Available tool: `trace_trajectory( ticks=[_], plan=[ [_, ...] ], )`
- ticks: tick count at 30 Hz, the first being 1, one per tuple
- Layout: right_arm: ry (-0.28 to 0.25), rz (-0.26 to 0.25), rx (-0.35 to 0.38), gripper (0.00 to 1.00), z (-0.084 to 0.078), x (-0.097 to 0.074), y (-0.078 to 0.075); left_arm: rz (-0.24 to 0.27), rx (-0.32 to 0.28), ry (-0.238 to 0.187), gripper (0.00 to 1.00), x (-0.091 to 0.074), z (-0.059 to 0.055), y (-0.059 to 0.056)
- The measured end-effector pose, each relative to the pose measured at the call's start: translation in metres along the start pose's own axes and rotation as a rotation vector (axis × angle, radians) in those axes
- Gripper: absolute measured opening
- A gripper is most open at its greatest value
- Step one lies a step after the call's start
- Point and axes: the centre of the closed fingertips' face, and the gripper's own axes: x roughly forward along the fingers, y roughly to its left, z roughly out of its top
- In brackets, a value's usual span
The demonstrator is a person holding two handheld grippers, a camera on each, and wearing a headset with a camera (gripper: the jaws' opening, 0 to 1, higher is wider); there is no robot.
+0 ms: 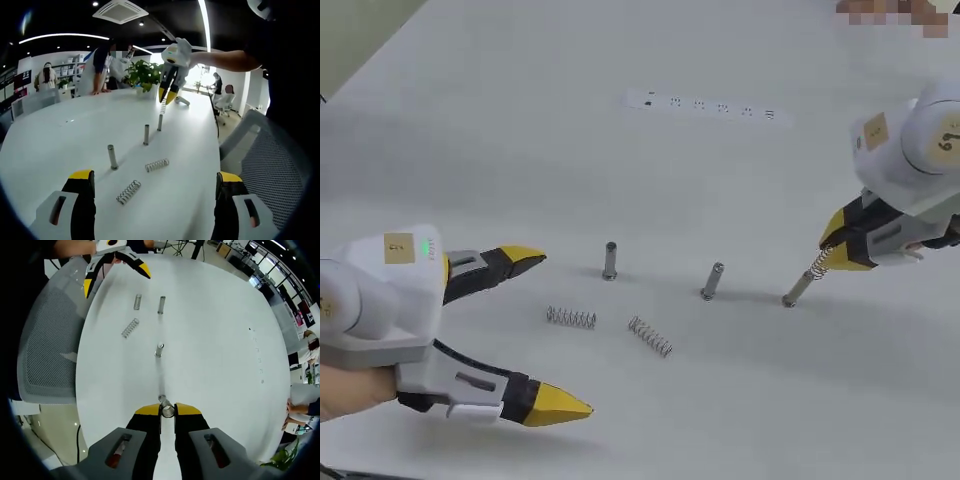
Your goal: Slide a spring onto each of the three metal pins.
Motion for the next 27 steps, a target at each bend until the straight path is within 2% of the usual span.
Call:
trace_trajectory(
  ticks=[8,18,23,27],
  plan=[
    [0.004,0.003,-0.007,0.06,0.001,0.002,-0.001,0.007,0.007,-0.002,0.98,-0.001,0.002,0.003],
    [0.016,0.021,-0.013,0.07,0.0,0.008,0.003,0.012,0.006,-0.002,0.98,-0.002,0.0,0.002],
    [0.013,0.013,-0.019,0.07,0.001,0.009,-0.001,0.016,0.0,-0.001,0.98,-0.004,-0.001,0.003],
    [0.019,0.022,-0.015,0.07,-0.001,0.012,0.003,0.02,-0.001,-0.006,0.98,-0.005,-0.001,0.004]
  ],
)
